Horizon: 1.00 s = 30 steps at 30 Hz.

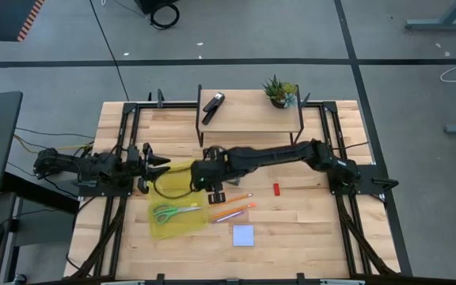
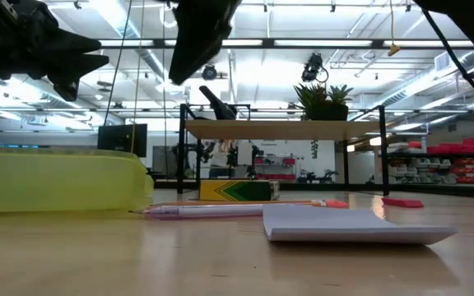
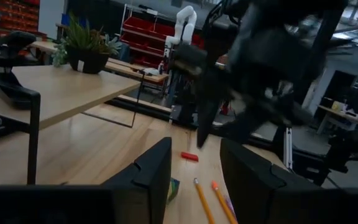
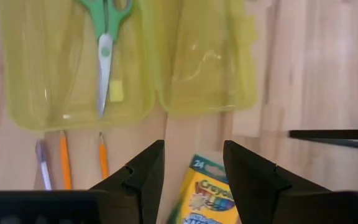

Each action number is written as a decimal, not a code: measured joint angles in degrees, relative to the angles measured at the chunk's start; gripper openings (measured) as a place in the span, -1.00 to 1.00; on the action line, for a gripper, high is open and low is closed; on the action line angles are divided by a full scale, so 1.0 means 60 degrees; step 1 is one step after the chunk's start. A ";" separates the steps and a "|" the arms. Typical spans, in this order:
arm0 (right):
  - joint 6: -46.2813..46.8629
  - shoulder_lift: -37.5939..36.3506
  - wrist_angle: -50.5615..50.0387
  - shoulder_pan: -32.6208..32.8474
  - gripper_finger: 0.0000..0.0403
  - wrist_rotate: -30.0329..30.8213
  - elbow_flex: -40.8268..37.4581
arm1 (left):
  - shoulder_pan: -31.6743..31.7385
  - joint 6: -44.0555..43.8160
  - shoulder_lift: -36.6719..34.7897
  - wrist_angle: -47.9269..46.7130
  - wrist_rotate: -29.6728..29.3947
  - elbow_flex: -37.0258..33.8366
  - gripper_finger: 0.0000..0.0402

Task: Pack school essentials
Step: Put the top orange pencil into the yellow supply box

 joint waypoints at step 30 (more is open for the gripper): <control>0.1767 -0.3955 0.4103 0.0551 -0.16 -0.1612 -0.8765 | -0.0004 -0.0063 0.0000 0.0000 -0.0004 0.0004 -0.29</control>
